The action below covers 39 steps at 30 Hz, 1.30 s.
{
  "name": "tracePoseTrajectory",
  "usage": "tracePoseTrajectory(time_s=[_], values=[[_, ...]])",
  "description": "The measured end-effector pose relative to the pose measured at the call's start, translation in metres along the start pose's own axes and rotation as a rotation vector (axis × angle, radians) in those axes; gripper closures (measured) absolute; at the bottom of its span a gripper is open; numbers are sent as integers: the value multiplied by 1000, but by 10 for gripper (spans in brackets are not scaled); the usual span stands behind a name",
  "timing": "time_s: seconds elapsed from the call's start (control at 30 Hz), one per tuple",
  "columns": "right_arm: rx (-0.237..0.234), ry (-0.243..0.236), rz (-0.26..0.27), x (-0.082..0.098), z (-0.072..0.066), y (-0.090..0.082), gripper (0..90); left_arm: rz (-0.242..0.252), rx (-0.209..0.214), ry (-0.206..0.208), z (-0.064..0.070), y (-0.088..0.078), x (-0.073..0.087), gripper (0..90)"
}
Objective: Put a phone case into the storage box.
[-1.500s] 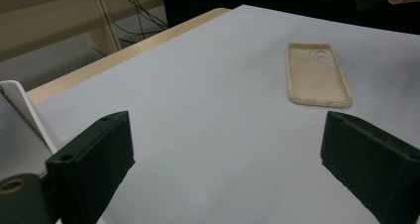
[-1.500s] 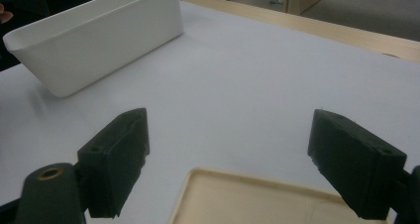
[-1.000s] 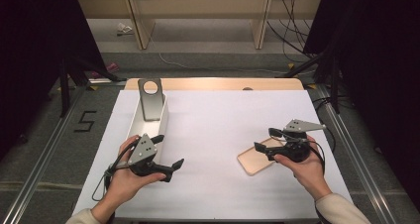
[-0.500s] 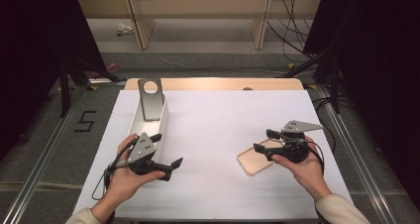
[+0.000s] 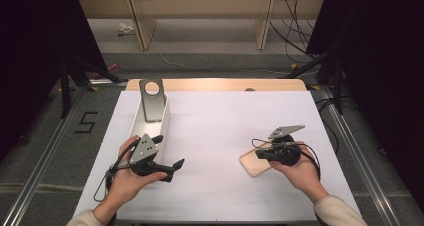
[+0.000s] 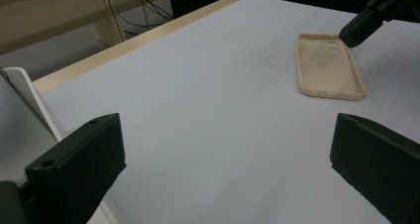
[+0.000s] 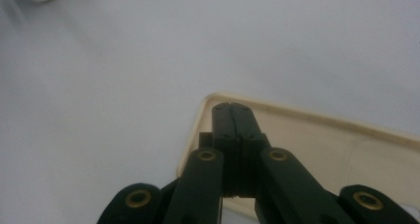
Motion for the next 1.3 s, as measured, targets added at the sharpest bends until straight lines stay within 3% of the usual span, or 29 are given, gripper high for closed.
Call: tracePoseTrajectory(time_s=[0.23, 0.47, 1.03, 1.3], values=[[-12, 46, -95, 4, 5, 10, 900, -2, -3, 8, 0, 0, 0, 3], [-31, 21, -219, 9, -3, 25, 900, -5, -3, 12, 0, 0, 0, 4], [-12, -5, -343, 18, -2, 29, 900, -10, 3, 15, 1, 1, 1, 6], [1, -32, -453, 25, -1, 21, 900, -11, 7, 15, 2, 1, 1, 6]])
Point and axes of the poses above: each handheld gripper's, and its own axes: y roughly forward along the jaws, x roughly out of its underside, z roughly to its right, the point moved 3 cm from there along y, roughly forward along the jaws, and after that the axes turned 3 degrees about y, right-handed, at the moved point
